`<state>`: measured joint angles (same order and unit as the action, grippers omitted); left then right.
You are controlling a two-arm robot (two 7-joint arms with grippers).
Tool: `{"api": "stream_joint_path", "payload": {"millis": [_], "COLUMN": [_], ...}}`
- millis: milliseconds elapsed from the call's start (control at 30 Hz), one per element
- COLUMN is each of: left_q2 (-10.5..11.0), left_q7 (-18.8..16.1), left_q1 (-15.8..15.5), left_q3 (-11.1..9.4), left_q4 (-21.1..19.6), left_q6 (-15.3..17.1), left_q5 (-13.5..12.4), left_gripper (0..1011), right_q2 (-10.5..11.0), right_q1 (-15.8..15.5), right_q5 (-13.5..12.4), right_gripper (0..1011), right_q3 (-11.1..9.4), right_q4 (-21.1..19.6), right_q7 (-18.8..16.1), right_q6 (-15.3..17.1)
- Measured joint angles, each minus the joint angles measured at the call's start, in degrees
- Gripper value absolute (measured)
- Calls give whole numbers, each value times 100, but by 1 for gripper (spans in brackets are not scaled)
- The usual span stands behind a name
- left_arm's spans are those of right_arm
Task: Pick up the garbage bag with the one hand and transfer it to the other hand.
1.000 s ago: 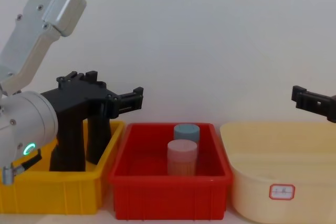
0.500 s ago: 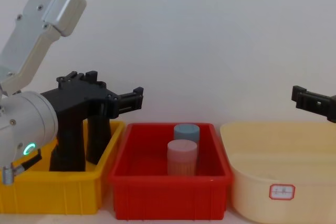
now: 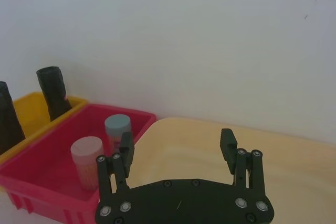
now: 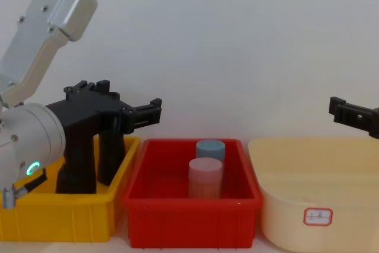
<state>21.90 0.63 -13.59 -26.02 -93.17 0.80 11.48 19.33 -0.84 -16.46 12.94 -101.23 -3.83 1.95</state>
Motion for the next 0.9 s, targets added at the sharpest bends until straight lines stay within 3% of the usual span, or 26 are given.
{"api": "stream_joint_path", "payload": {"millis": [900], "left_q2": [0], "left_q7": [0], "left_q1": [0], "left_q3": [0], "left_q4": [0], "left_q6": [0], "left_q5": [0], "left_gripper": [1002], "right_q2": [0], "right_q1": [0], "right_q5": [0], "right_gripper": [1000], "right_q3": [0], "right_q4": [0], "right_q7": [0], "right_q6": [0]}}
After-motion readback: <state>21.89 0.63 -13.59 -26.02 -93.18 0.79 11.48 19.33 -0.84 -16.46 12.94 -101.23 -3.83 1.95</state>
